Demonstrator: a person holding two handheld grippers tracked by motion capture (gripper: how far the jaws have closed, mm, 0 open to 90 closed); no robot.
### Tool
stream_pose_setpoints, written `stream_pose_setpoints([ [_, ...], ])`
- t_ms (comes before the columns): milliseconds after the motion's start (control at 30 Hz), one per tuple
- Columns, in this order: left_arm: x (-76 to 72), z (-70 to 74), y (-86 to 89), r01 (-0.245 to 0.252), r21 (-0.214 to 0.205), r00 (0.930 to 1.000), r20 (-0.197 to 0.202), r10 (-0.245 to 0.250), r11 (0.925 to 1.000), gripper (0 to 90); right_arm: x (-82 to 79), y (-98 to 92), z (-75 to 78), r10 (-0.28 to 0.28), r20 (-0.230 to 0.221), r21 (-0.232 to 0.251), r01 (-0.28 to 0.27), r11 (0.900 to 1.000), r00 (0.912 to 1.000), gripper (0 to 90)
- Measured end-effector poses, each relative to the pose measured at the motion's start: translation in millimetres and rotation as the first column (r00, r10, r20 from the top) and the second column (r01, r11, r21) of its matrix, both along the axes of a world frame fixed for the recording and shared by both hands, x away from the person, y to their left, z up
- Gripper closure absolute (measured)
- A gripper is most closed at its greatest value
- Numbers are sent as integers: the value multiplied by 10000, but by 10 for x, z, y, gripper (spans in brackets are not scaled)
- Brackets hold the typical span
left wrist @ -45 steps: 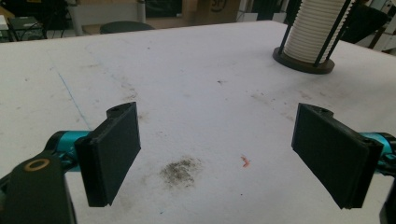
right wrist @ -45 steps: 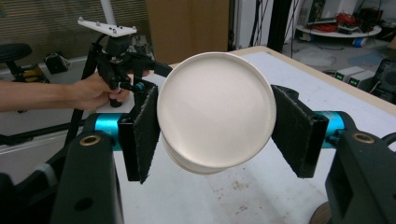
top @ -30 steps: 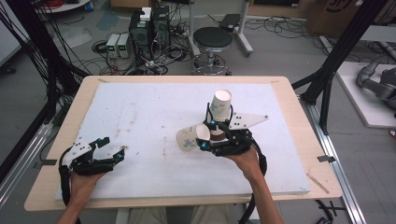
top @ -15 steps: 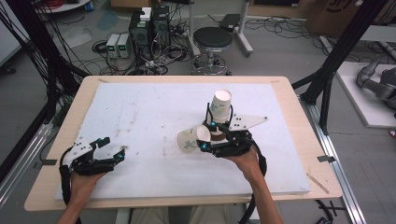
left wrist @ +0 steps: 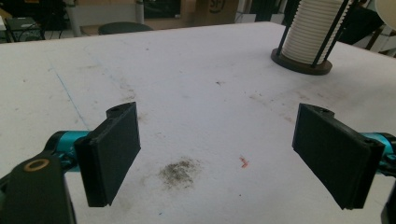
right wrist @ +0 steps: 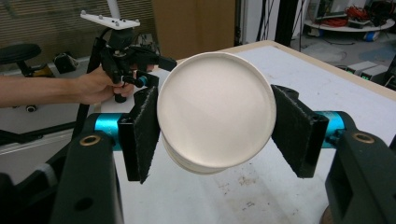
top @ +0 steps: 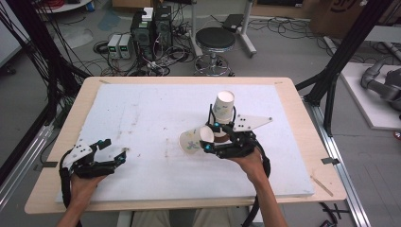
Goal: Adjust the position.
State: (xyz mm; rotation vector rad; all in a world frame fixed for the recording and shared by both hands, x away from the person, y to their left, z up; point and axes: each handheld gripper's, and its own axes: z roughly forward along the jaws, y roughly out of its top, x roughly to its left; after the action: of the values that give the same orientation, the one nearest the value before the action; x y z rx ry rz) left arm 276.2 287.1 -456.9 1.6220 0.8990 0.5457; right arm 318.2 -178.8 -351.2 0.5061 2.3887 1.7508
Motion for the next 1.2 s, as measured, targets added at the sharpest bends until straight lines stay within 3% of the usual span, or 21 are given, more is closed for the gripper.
stream_pose_setpoints([
  [67,13,7,-11,4,152,9999,-130,-2,9999,150,0,2,3,6,-1,-23,-6,10000,10000,373],
  [200,33,20,-13,181,-166,9995,-273,-185,9997,152,6,-1,18,42,22,-34,-42,10000,10000,373],
  [367,76,161,-97,748,-159,9972,-48,-749,9971,153,21,1,23,51,2,20,-51,10000,10000,373],
  [500,103,265,-124,926,-140,9955,191,-924,9956,153,29,16,22,115,-2,-34,-115,9999,9999,373],
  [800,149,396,-103,1265,-223,9917,257,-1259,9917,151,33,21,23,180,-4,-46,-180,9998,9998,373],
  [1067,225,647,-165,2103,-272,9768,481,-2088,9773,150,37,61,37,420,-16,-106,-420,9991,9991,373],
  [1100,250,691,-194,2392,-331,9701,502,-2374,9704,150,44,76,39,513,-24,-88,-513,9986,9987,373],
  [1133,250,691,-194,2392,-331,9701,502,-2374,9704,149,44,76,39,513,-24,-88,-513,9986,9987,373],
  [1167,277,723,-228,2797,-471,9592,561,-2771,9589,147,50,90,41,580,-15,-97,-581,9983,9983,373],
  [1200,277,723,-228,2797,-471,9592,561,-2771,9589,144,50,90,41,580,-15,-97,-581,9983,9983,373],
])
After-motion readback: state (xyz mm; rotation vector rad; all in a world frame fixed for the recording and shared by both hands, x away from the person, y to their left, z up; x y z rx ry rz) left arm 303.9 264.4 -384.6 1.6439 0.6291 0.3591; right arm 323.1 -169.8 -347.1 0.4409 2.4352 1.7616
